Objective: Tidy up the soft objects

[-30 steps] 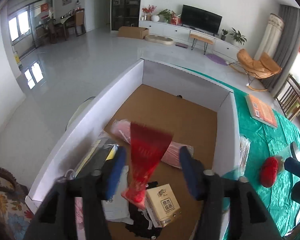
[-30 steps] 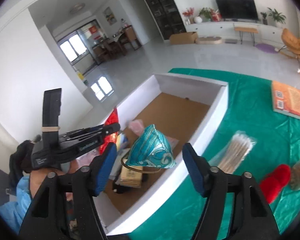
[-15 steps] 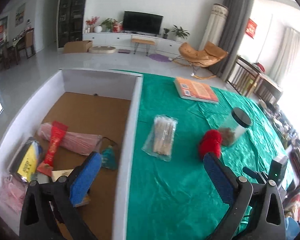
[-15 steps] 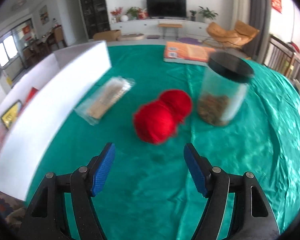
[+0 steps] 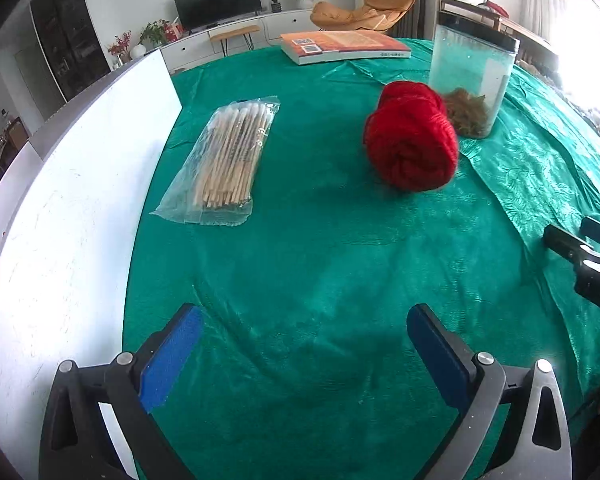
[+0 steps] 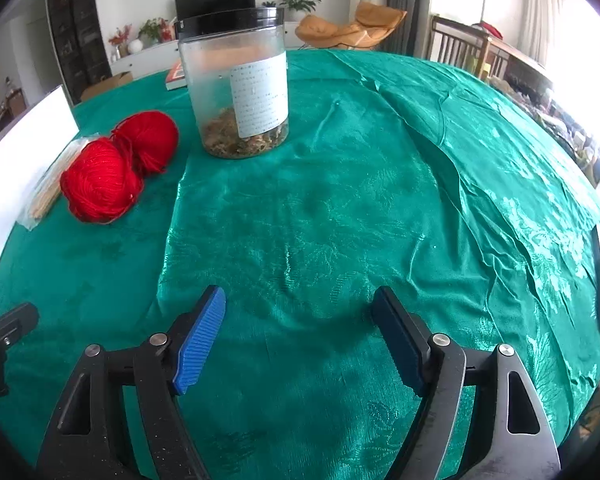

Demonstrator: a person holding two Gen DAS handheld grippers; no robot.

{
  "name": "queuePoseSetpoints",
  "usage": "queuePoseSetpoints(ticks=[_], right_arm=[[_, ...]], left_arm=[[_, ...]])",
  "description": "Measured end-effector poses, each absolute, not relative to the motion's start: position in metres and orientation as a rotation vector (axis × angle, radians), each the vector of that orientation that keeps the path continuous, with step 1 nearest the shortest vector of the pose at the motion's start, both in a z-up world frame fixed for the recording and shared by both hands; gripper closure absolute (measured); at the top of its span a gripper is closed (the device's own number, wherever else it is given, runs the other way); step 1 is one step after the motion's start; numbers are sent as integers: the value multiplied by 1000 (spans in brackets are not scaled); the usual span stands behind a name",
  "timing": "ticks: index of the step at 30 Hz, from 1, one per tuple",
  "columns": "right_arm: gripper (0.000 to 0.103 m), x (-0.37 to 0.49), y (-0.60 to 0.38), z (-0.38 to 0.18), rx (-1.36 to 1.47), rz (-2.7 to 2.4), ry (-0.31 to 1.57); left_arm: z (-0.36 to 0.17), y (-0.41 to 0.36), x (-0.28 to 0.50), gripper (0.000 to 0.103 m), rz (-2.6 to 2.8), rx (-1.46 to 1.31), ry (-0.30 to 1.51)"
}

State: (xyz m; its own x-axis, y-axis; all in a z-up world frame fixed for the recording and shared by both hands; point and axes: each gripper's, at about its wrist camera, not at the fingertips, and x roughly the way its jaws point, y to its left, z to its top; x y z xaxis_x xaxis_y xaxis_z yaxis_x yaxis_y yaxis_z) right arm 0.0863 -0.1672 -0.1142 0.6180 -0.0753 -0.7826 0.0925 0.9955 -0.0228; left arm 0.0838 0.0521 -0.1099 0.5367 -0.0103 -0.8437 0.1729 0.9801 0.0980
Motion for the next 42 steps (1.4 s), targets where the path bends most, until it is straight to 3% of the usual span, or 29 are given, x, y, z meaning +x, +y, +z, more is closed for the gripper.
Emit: queuePoseSetpoints(ticks=[16, 20, 25, 32, 33, 34, 42], right_arm=[[19, 83, -172, -117, 34, -90, 899], [19, 83, -172, -104, 159, -8, 865], [19, 129, -128, -77, 222, 173, 853], [21, 198, -67, -98, 247, 278, 983], [24, 198, -65, -103, 229, 275, 1001], [48, 194, -67, -107, 226, 276, 1013], [50, 90, -149, -87, 73, 233, 957]], left_arm=[[-120, 69, 84, 0, -147, 79, 947], [-120, 69, 84, 0, -147, 79, 947], [-120, 69, 84, 0, -147, 79, 947], [-120, 69, 84, 0, -147, 78, 947], [-120, 69, 84, 0, -147, 78, 947], [-120, 69, 84, 0, -147, 78, 947], [-120, 69, 84, 0, -147, 78, 946]])
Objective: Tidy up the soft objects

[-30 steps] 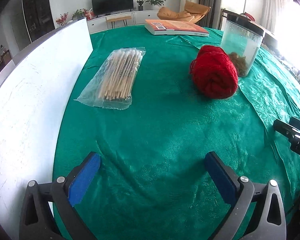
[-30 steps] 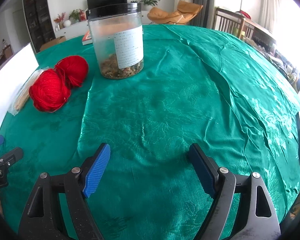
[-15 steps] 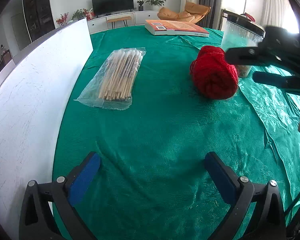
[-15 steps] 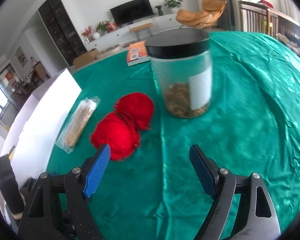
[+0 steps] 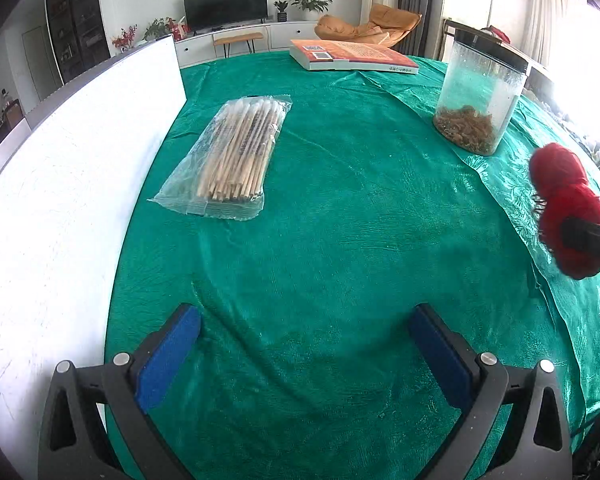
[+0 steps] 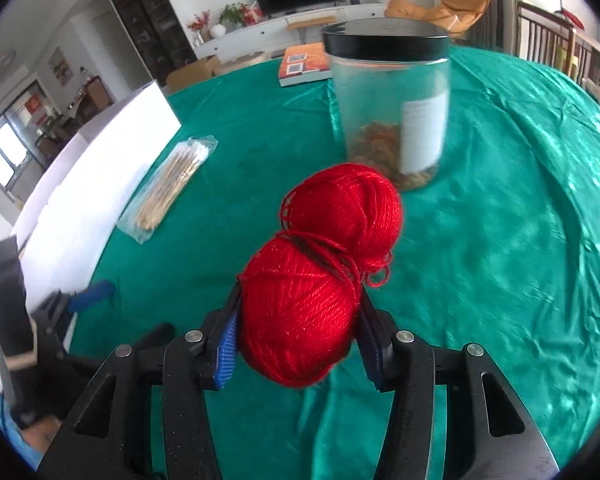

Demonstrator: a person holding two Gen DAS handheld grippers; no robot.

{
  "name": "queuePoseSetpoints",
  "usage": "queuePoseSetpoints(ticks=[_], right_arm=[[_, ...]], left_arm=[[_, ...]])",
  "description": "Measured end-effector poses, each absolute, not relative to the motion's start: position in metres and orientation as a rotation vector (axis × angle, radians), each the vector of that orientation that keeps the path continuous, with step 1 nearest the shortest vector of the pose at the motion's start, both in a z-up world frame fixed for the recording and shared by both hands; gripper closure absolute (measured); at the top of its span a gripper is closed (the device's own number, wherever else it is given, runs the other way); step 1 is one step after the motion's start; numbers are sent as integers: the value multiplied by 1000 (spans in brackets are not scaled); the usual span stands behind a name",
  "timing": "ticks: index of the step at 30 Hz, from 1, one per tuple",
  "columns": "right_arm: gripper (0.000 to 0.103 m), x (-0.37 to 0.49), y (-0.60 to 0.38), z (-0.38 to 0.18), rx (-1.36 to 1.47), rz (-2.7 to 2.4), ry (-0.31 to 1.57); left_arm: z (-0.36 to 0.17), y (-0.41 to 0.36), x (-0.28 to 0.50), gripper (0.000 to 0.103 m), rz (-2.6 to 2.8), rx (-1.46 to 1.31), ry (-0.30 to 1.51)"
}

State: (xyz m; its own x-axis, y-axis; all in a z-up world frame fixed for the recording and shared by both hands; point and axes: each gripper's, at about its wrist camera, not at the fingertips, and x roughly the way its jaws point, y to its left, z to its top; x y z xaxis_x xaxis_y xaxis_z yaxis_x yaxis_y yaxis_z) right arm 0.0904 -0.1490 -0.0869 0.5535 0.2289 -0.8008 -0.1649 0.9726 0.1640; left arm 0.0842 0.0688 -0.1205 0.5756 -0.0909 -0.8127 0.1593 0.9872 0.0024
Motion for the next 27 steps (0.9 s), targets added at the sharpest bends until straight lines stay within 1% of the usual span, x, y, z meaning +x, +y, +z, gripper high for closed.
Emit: queuePoseSetpoints(ticks=[3, 6, 9, 10, 12, 14, 21, 24, 27], right_arm=[[50, 94, -194, -81, -27, 129, 969], [50, 129, -224, -73, -106, 71, 980], [49, 169, -235, -71, -159, 62, 962], [44, 179, -239, -72, -156, 58, 951], [39, 197, -247, -78, -104, 55, 952], [39, 206, -254, -88, -25, 52, 979], [38, 147, -271, -76, 158, 47, 871], [31, 118, -271, -77, 224, 22, 834], [30, 106, -264, -93, 222, -28, 841]], left_arm=[[-121, 69, 84, 0, -146, 78, 946], [-121, 69, 85, 0, -147, 78, 946], [-121, 69, 85, 0, -147, 78, 946], [-121, 69, 85, 0, -147, 78, 946], [-121, 69, 85, 0, -147, 78, 946], [-121, 69, 85, 0, -146, 77, 946], [-121, 69, 85, 0, -146, 77, 946], [-121, 69, 85, 0, -146, 77, 946], [-121, 69, 85, 0, -146, 77, 946]])
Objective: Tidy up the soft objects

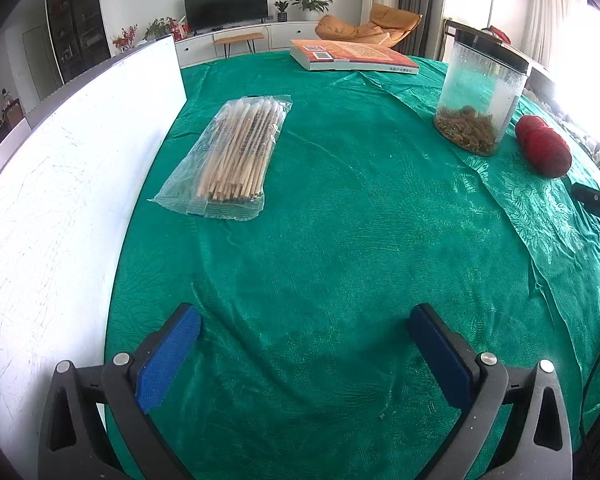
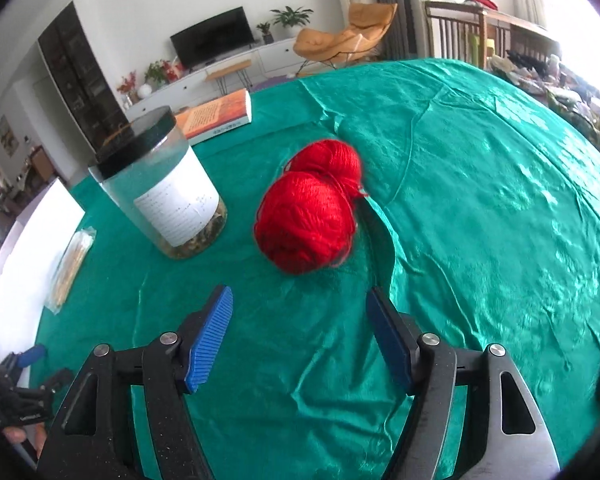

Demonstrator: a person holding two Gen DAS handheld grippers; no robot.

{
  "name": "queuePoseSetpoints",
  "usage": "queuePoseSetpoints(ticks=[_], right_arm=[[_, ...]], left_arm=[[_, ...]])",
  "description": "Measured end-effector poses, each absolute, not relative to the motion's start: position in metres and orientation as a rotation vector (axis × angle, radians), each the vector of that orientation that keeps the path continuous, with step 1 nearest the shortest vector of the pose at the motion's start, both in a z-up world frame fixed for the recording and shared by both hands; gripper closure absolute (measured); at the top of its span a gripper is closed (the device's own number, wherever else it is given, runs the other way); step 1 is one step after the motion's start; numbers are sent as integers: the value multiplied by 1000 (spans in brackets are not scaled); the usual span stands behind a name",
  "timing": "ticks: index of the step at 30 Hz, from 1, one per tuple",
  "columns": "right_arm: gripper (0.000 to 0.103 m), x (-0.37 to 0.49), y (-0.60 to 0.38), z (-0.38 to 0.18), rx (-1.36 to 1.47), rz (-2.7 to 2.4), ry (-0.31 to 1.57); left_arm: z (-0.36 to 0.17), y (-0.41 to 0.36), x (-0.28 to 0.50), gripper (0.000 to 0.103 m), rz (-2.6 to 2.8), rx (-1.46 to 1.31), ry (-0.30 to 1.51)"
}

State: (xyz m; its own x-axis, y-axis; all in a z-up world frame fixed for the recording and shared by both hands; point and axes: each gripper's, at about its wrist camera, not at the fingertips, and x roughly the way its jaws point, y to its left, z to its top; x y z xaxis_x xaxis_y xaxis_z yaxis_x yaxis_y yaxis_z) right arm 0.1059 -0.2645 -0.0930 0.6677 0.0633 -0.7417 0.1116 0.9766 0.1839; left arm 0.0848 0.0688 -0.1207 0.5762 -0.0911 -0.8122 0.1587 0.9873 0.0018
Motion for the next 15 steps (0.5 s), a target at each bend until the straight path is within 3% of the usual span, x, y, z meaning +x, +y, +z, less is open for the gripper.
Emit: queuePoseSetpoints(ticks=[15], right_arm=[[27, 116, -260, -112, 81, -157, 896]], left_arm=[[-121, 69, 85, 0, -146, 77, 945]])
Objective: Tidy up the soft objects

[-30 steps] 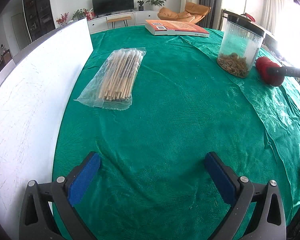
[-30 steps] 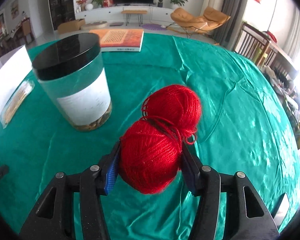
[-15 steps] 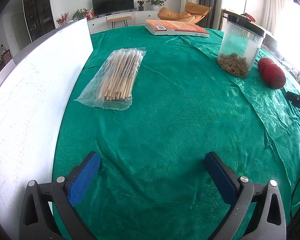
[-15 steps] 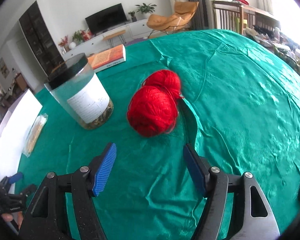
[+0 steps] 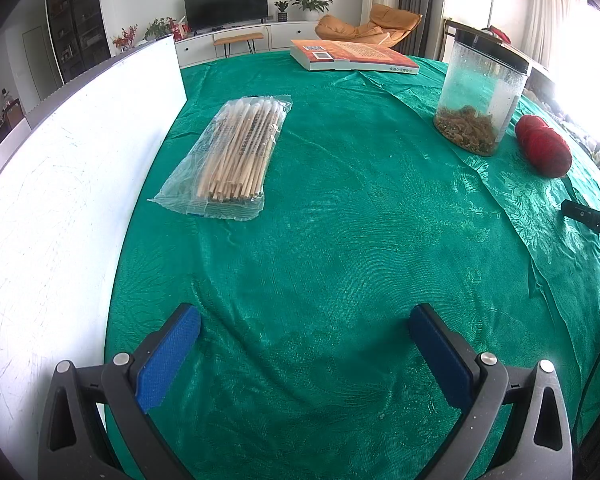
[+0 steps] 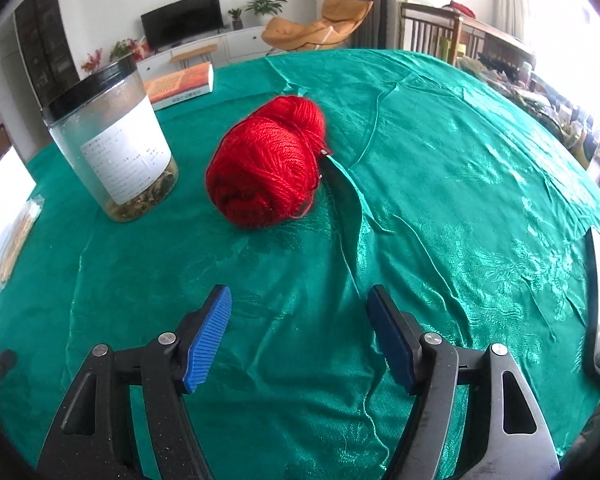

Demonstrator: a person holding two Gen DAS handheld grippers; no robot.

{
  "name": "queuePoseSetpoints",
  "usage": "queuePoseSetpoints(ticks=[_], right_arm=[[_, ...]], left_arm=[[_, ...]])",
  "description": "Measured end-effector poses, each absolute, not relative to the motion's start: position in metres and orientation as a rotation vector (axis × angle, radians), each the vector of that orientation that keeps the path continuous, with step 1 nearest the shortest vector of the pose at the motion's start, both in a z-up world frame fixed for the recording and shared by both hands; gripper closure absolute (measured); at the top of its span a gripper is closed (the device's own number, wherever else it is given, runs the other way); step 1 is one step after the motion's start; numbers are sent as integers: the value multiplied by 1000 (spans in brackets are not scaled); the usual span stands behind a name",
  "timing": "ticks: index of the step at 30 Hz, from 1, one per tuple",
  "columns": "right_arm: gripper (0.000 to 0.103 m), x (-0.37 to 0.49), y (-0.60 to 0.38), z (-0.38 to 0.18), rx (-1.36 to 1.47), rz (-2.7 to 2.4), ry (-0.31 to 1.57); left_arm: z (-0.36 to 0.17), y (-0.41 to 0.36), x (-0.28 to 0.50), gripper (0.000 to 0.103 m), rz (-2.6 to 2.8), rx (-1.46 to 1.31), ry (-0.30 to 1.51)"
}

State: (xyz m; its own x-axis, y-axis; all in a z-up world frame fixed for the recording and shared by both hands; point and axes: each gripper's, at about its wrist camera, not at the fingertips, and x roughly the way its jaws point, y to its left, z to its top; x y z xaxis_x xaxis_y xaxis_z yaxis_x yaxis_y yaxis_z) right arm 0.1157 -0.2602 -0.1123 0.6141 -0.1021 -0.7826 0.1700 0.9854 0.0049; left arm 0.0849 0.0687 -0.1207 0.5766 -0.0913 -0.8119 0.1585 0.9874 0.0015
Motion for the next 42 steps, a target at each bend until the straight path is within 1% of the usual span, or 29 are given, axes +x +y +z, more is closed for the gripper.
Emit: queuePoseSetpoints(ticks=[2, 10, 36, 40, 42], right_arm=[[25, 116, -254, -114, 47, -164, 901], [22, 113, -260, -114, 54, -155, 902], [20, 112, -258, -114, 54, -156, 902], [20, 112, -258, -114, 54, -156, 902], [20, 112, -258, -114, 54, -156, 902]], left_arm=[[-121, 69, 85, 0, -146, 77, 945], [-120, 69, 84, 0, -145, 77, 945], [-120, 69, 84, 0, -145, 75, 945], [-116, 69, 86, 0, -141, 76, 1030], [-106, 68, 87, 0, -175, 69, 1024]])
